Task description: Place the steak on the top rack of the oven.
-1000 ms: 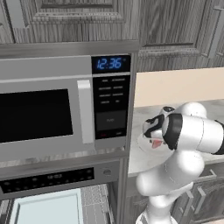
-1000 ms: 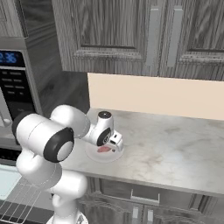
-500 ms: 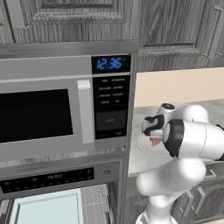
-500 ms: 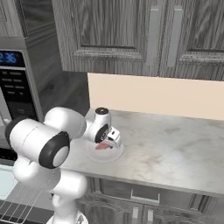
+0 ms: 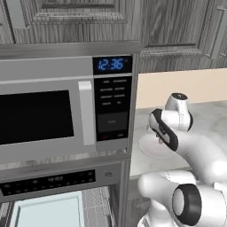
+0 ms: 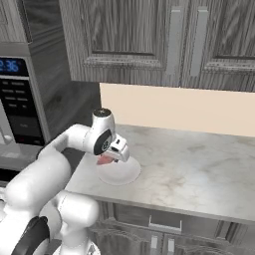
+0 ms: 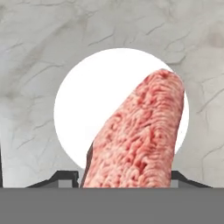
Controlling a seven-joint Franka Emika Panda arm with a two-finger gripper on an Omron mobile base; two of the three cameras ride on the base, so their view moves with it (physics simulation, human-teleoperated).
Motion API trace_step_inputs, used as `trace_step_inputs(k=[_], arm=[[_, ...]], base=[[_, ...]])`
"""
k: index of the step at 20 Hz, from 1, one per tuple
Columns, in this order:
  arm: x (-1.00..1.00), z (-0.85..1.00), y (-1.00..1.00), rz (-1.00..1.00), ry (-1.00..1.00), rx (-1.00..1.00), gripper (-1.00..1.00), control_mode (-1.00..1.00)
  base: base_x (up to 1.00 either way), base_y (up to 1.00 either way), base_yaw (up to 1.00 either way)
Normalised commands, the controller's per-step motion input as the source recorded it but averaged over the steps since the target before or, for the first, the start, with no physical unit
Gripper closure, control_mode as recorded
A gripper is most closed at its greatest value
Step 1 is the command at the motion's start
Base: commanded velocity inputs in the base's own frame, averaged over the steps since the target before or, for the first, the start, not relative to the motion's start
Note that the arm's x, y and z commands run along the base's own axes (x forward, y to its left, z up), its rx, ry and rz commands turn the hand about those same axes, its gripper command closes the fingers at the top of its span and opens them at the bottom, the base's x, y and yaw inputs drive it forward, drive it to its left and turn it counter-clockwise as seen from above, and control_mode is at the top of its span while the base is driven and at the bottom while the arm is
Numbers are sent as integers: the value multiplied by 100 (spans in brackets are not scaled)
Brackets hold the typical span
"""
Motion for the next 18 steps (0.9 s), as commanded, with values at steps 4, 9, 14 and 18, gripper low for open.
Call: trace_step_inputs(k=[4,9,14,18], arm=[[-96,87,45,10,-1,-5,100,-100],[-92,58,76,8,-6,-13,100,-100],[-94,44,81,7,-4,-6,100,-100],[-99,0,100,6,-12,-4,100,-100]], base=[[0,0,0],[0,0,0],[0,0,0],[0,0,0]])
